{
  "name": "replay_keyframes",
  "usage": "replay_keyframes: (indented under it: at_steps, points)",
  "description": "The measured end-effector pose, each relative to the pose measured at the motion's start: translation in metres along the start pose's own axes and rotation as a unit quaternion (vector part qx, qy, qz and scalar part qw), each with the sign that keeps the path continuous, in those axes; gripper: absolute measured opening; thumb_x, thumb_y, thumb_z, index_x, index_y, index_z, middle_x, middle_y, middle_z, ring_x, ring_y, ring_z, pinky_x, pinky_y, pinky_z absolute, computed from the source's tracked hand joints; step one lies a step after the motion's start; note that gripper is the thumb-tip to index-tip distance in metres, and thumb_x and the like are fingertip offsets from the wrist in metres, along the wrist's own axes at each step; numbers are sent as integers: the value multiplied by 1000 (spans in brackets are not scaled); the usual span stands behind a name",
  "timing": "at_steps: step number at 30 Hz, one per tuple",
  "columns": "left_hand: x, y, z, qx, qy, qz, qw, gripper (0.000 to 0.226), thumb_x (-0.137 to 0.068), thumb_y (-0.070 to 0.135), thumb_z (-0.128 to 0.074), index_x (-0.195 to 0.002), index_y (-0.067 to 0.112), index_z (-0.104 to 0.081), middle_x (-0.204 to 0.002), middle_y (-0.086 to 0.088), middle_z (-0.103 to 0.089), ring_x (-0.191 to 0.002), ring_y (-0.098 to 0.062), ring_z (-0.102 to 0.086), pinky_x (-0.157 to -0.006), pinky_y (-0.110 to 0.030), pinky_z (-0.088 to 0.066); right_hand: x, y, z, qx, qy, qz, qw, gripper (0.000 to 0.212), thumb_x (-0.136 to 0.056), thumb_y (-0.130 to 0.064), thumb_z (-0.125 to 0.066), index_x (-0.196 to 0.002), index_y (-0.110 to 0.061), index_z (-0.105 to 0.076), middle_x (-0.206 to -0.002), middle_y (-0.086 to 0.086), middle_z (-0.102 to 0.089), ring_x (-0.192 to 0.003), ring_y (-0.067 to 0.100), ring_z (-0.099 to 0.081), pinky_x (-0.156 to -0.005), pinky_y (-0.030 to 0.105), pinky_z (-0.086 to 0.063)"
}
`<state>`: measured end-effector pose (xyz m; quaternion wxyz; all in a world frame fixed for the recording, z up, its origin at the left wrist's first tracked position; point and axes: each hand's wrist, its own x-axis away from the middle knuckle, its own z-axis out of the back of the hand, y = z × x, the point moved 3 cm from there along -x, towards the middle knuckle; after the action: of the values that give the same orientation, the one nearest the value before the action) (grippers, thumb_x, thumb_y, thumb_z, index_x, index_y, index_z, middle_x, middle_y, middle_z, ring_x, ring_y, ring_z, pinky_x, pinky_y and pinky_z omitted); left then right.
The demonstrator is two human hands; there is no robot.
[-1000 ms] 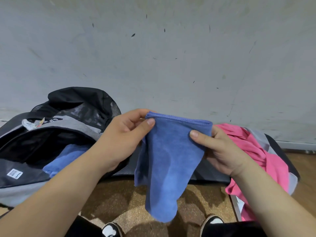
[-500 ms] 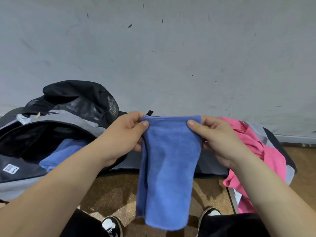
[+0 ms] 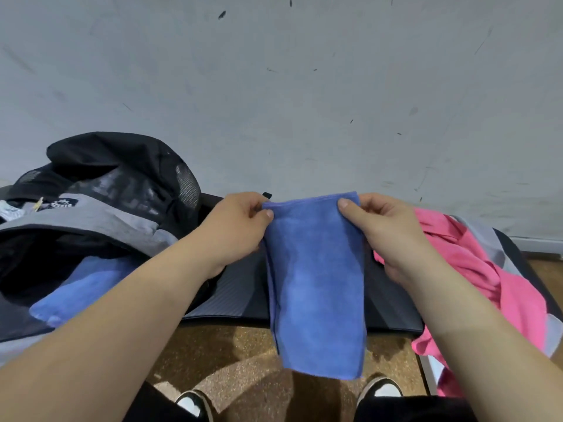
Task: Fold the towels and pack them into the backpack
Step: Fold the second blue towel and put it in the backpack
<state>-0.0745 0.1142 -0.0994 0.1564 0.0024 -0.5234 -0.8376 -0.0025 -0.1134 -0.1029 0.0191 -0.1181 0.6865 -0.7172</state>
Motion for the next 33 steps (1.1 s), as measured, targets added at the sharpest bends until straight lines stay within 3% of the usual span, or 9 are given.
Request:
replay_keyframes:
  at_steps: [4, 8, 11, 16, 19, 22, 24, 28, 33]
  points:
    - [-19, -8, -11, -52, 40, -8, 998, 22, -101, 15, -57, -95, 19, -77, -80, -4, -73, -67, -12, -61, -67, -31, -53, -22, 13, 2, 61, 41, 22, 997, 7, -90, -12, -80, -83, -14, -78, -76, 13, -64, -71, 20, -57, -63, 30, -47]
    - [-37, -6, -22, 16, 68, 7, 998, 21, -102, 10, -55, -96, 2, -73, -85, -19, -74, -69, -25, -72, -79, -51, -64, -37, 18, 7, 73, 83, 24, 994, 18, -89, -6, -79, -79, -21, -75, -70, 2, -64, -58, 15, -61, -57, 32, -54]
    - [-48, -2, -25, 30, 92, -4, 995, 21, -100, 13, -55, -93, 8, -74, -91, -19, -74, -91, -42, -71, -88, -60, -60, -41, 17, 12, 57, 96, 39, 993, 18, -86, -1, -79, -84, -19, -78, -78, -1, -77, -73, 15, -72, -74, 37, -63]
    - [-51, 8, -25, 76, 117, -26, 990, 31, -101, 10, -57, -91, 32, -77, -94, 8, -78, -97, -17, -75, -97, -42, -60, -42, 11, 18, 27, 72, 74, 994, 13, -88, 3, -75, -98, -6, -77, -96, 10, -80, -85, 13, -73, -81, 27, -61]
    - [-42, 10, -20, 51, 84, -31, 995, 22, -99, 12, -62, -98, 28, -78, -91, 8, -79, -84, -5, -74, -81, -16, -57, -35, 12, 27, 41, 31, 83, 995, 13, -89, 6, -72, -98, -3, -72, -100, 13, -79, -88, 15, -73, -85, 27, -59]
    - [-24, 8, -14, -14, 56, -40, 998, 18, -94, 8, -67, -96, 23, -77, -86, 7, -79, -75, 0, -71, -64, -2, -45, -23, 14, 37, 131, -26, 104, 986, 16, -86, 9, -73, -92, -6, -70, -94, 5, -77, -82, 8, -67, -77, 11, -52]
    - [-8, 3, -12, -70, 7, -53, 996, 20, -90, 5, -69, -92, 23, -76, -84, 8, -80, -78, -2, -73, -70, -4, -50, -15, 20, 43, 200, -83, 94, 972, 20, -82, 6, -76, -86, -13, -73, -93, 1, -77, -80, 4, -64, -74, 9, -48]
    - [12, -15, -14, -125, -87, -57, 987, 24, -85, -1, -72, -91, 23, -76, -90, 6, -78, -84, -4, -76, -87, -29, -63, -2, 31, 49, 324, -167, 77, 928, 26, -75, -1, -87, -80, -24, -78, -96, 0, -73, -80, 2, -64, -76, 17, -44]
    - [20, -23, -28, -294, -170, -102, 935, 21, -86, 14, -73, -101, 28, -78, -97, 14, -66, -90, -4, -66, -87, -24, -54, 2, 42, 51, 432, -220, -4, 875, 23, -73, -12, -90, -87, -29, -82, -73, -7, -62, -59, 1, -52, -64, 21, -42]
